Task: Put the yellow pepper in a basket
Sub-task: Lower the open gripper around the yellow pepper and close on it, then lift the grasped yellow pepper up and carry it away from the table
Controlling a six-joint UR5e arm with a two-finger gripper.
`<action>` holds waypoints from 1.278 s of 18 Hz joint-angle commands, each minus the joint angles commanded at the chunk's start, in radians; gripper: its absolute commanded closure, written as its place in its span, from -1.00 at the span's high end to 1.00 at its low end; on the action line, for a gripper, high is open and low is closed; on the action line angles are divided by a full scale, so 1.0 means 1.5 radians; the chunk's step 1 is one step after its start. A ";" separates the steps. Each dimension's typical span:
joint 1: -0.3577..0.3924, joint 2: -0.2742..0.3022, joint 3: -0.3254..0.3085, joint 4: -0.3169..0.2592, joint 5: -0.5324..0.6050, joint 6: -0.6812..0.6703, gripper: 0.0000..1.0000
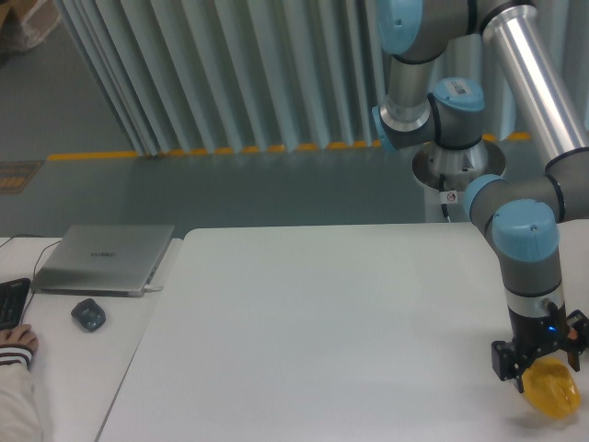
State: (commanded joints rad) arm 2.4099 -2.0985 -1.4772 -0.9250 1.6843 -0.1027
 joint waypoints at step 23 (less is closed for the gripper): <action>0.003 0.026 -0.013 -0.004 0.012 0.008 -0.52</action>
State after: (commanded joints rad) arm 2.4145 -2.0588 -1.4971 -0.9311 1.7028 -0.0905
